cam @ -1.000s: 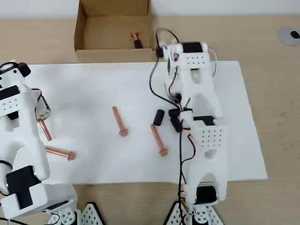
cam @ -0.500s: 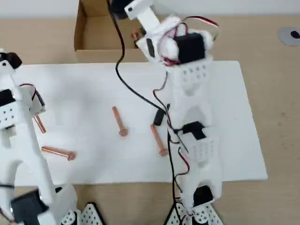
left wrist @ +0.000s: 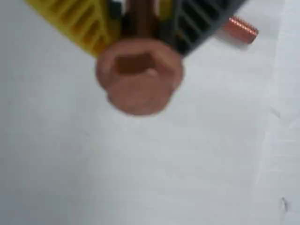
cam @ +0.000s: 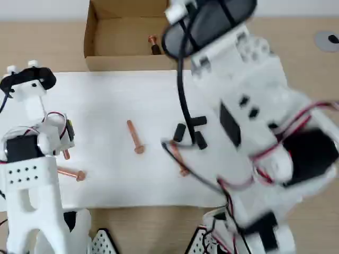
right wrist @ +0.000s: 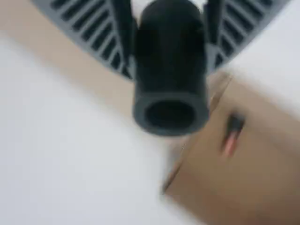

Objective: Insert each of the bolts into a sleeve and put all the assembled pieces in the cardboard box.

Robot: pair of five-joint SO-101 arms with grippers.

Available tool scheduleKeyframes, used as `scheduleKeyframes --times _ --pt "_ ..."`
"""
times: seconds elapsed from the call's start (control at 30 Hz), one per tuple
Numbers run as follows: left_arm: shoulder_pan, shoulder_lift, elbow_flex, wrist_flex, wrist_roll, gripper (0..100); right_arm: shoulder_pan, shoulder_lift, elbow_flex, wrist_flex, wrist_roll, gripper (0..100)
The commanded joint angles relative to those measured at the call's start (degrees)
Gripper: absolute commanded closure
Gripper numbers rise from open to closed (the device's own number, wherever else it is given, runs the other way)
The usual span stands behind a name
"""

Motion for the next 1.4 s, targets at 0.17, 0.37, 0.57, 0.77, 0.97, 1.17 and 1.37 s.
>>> scheduleKeyframes --times 0.17,0.37,0.57,0.77,0.97,1.17,1.37 --pt "0.7 -3.8 3.3 0.0 -0.2 99 2.2 -25.2 37.2 0.9 -7.6 98.8" --pt "0.7 -3.9 5.6 -0.7 0.0 99 0.7 -28.2 55.5 -0.8 -16.8 98.8" --pt "1.0 -3.9 7.2 -6.3 0.1 99 -6.4 -29.8 71.6 -20.7 -16.4 98.8" --pt "1.0 -3.9 11.2 -11.5 0.1 99 -12.3 -29.8 89.1 -45.1 -8.4 98.8" --pt "0.5 -3.9 14.5 -14.8 0.1 99 -16.0 -29.2 103.5 -63.5 -3.1 98.8" --pt "0.5 -3.9 15.2 -16.6 1.7 99 -16.3 -22.1 107.8 -75.5 -1.6 98.8" --pt "0.8 -3.9 14.8 -19.4 6.7 99 -19.1 -13.7 110.8 -96.7 -17.1 98.8"
